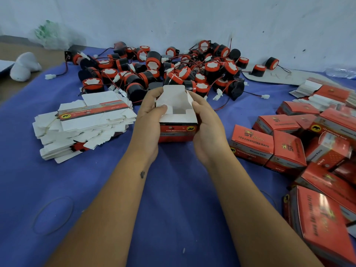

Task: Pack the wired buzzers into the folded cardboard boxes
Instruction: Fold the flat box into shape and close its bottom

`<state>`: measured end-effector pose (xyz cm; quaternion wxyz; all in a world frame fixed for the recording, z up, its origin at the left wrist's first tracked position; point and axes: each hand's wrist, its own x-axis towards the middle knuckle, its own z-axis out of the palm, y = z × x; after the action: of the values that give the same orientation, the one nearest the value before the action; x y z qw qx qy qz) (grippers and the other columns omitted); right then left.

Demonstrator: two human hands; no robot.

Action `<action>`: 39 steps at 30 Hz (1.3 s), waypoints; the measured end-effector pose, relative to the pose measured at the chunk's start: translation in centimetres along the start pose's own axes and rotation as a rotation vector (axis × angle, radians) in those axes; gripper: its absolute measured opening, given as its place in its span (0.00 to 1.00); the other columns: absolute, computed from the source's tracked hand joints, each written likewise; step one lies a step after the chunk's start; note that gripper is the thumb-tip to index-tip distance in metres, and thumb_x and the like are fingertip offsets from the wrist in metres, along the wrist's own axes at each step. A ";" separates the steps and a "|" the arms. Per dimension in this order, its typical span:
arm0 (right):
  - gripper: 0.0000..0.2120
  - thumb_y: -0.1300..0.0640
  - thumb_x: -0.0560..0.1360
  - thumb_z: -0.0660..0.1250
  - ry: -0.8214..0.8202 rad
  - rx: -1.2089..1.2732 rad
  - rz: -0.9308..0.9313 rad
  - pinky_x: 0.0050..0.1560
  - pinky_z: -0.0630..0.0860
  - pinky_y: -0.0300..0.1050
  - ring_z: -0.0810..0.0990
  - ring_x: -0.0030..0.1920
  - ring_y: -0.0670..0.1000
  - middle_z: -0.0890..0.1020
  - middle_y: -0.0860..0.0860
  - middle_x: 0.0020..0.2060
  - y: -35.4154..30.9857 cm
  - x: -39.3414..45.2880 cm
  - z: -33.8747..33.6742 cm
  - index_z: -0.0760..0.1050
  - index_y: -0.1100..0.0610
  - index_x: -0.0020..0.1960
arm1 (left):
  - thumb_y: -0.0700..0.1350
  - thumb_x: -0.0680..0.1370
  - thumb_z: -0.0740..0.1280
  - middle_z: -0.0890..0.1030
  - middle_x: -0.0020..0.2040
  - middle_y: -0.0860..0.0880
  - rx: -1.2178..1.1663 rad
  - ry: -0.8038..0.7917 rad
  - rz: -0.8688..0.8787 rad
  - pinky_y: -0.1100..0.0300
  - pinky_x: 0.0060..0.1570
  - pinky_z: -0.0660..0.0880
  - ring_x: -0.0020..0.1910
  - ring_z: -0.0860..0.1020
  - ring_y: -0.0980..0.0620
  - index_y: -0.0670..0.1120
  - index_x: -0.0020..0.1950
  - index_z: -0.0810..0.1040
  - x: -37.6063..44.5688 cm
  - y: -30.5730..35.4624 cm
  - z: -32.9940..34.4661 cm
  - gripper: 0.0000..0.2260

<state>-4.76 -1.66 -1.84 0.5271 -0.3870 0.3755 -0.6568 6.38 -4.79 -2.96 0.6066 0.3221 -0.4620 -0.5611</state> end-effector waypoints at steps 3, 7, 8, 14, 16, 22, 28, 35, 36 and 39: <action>0.17 0.65 0.79 0.57 -0.009 0.013 -0.027 0.53 0.78 0.52 0.81 0.53 0.55 0.84 0.52 0.52 -0.2 0.0 -0.1 0.81 0.49 0.50 | 0.34 0.79 0.59 0.82 0.56 0.48 -0.014 -0.001 0.008 0.61 0.38 0.78 0.45 0.82 0.54 0.53 0.57 0.79 -0.1 0.1 0.1 0.17; 0.18 0.67 0.79 0.57 0.018 -0.057 -0.039 0.42 0.77 0.47 0.78 0.47 0.52 0.81 0.52 0.47 0.1 -0.2 -0.1 0.80 0.49 0.43 | 0.37 0.79 0.57 0.83 0.42 0.53 0.024 -0.057 0.036 0.61 0.31 0.77 0.39 0.82 0.56 0.52 0.43 0.81 -0.4 0.1 0.0 0.16; 0.17 0.67 0.79 0.57 0.030 -0.082 -0.043 0.39 0.76 0.46 0.77 0.46 0.52 0.81 0.52 0.47 0.1 -0.3 -0.1 0.79 0.50 0.42 | 0.39 0.78 0.57 0.83 0.41 0.52 0.006 -0.075 0.030 0.60 0.31 0.77 0.39 0.82 0.55 0.51 0.41 0.81 -0.5 0.1 0.0 0.15; 0.12 0.64 0.77 0.58 0.030 -0.020 -0.003 0.39 0.78 0.45 0.80 0.46 0.52 0.82 0.55 0.49 0.0 -0.4 -0.4 0.80 0.54 0.46 | 0.35 0.77 0.61 0.82 0.39 0.57 0.113 -0.055 0.047 0.63 0.32 0.77 0.38 0.81 0.59 0.52 0.51 0.79 -0.6 0.2 0.3 0.14; 0.16 0.68 0.76 0.60 0.041 -0.128 -0.026 0.48 0.80 0.51 0.80 0.49 0.53 0.80 0.56 0.54 0.1 -0.3 -0.5 0.79 0.51 0.53 | 0.31 0.77 0.61 0.82 0.40 0.55 0.115 -0.035 0.050 0.62 0.34 0.78 0.38 0.81 0.57 0.55 0.56 0.77 -0.5 0.2 0.2 0.19; 0.17 0.71 0.75 0.65 0.108 -0.343 -0.119 0.46 0.82 0.46 0.82 0.50 0.52 0.82 0.54 0.53 0.1 -0.3 -0.6 0.78 0.51 0.54 | 0.30 0.76 0.62 0.82 0.45 0.53 0.240 -0.011 0.138 0.65 0.36 0.77 0.42 0.82 0.59 0.55 0.56 0.77 -0.7 0.2 0.3 0.20; 0.10 0.53 0.80 0.61 0.236 -0.370 -0.084 0.43 0.71 0.34 0.76 0.44 0.39 0.80 0.48 0.49 0.5 -0.4 0.3 0.79 0.54 0.47 | 0.57 0.82 0.57 0.78 0.64 0.44 0.261 0.097 -0.243 0.48 0.60 0.74 0.62 0.76 0.45 0.52 0.56 0.79 0.0 0.0 0.6 0.15; 0.06 0.54 0.77 0.60 0.307 -0.604 -0.038 0.39 0.71 0.42 0.76 0.43 0.46 0.79 0.45 0.42 0.3 -0.4 -1.1 0.75 0.48 0.44 | 0.55 0.77 0.45 0.74 0.68 0.43 0.850 -0.062 0.067 0.45 0.68 0.66 0.67 0.71 0.42 0.45 0.74 0.67 0.1 -0.8 0.0 0.30; 0.06 0.58 0.77 0.61 0.309 -0.517 -0.047 0.38 0.73 0.40 0.77 0.43 0.46 0.80 0.46 0.43 0.2 -0.3 -1.1 0.75 0.50 0.45 | 0.58 0.76 0.49 0.73 0.69 0.49 0.742 -0.054 0.011 0.50 0.68 0.67 0.68 0.70 0.48 0.50 0.76 0.65 0.2 -0.8 -0.1 0.29; 0.11 0.68 0.75 0.61 0.252 -0.533 -0.177 0.39 0.73 0.33 0.76 0.43 0.45 0.79 0.53 0.47 0.1 -0.2 -1.5 0.75 0.53 0.47 | 0.55 0.77 0.66 0.78 0.56 0.65 0.570 -0.083 -0.052 0.73 0.51 0.69 0.56 0.75 0.67 0.57 0.72 0.67 0.4 -0.9 -0.8 0.24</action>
<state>-6.02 -1.38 -2.59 0.2973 -0.4583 0.5617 -0.6213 6.75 -5.45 -4.02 0.4578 0.4681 -0.6170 -0.4366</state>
